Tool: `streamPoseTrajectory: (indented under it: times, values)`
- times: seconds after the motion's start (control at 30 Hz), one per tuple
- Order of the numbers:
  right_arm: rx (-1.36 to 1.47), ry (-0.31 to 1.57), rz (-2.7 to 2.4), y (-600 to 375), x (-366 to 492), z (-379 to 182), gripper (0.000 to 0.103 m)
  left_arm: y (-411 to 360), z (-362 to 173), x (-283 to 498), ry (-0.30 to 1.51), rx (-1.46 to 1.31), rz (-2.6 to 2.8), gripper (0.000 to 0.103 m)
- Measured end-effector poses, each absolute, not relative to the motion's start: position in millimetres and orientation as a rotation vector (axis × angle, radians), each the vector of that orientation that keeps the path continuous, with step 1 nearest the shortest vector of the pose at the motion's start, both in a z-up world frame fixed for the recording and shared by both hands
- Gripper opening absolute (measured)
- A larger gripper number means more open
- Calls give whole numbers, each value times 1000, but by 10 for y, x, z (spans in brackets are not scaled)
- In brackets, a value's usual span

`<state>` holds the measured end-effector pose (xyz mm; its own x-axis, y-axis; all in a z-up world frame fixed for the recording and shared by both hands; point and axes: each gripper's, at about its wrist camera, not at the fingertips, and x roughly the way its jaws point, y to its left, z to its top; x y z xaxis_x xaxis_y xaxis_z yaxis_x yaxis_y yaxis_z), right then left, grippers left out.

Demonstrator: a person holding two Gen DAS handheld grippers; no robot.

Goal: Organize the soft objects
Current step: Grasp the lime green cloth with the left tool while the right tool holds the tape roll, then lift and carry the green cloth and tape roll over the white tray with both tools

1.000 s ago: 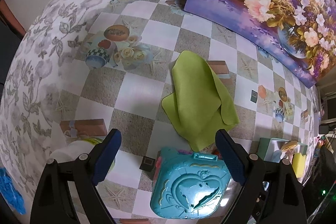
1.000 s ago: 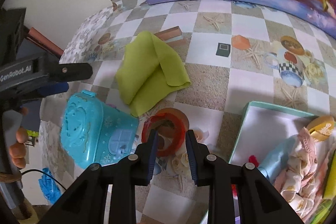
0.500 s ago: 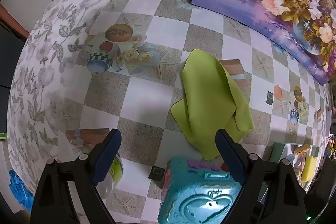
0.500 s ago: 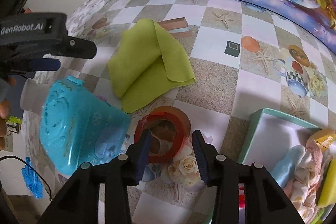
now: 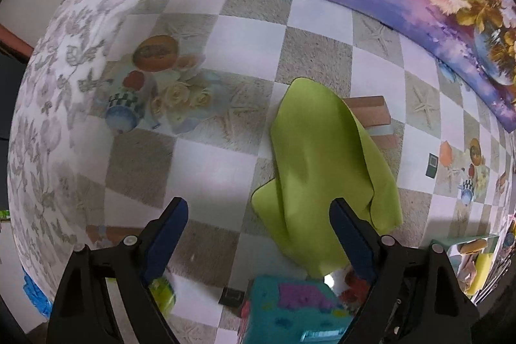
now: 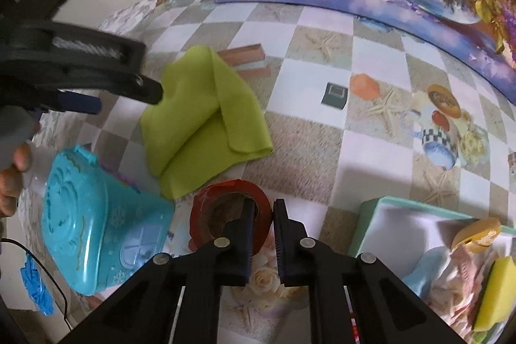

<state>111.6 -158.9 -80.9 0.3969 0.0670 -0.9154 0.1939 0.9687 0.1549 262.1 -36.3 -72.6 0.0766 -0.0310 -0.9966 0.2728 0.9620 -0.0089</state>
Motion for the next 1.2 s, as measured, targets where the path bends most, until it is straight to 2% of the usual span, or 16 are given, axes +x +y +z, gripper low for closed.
streamPoseTrajectory:
  times: [0.03,0.23,0.37,0.47,0.53,0.57,0.63,0.83,1.2]
  values:
    - [249,1160,-85,-1601,1121,-798,12,-381,-764,2652,1493,192,-235,82]
    - [236,1143,-94,-1651,1148,-758,12,-474,-936,2792,1541,205,-254,67]
    - [234,1141,-97,-1673,1185,-741,12,-608,-989,2835,1542,269,-262,63]
    - [235,1137,-98,-1683,1171,-729,12,-705,-982,2826,1532,302,-277,52]
    - [238,1134,-102,-1692,1164,-714,12,-790,-966,2800,1525,313,-305,33]
    - [239,1133,-104,-1699,1143,-703,12,-819,-963,2786,1523,315,-317,27]
    - [241,1130,-108,-1712,1114,-681,12,-880,-963,2759,1522,298,-343,7]
    - [258,1112,-121,-1791,1037,-593,12,-941,-875,2653,1467,235,-400,5]
    - [274,1034,-148,-1918,737,-186,12,-747,-69,2261,1281,104,-475,4]
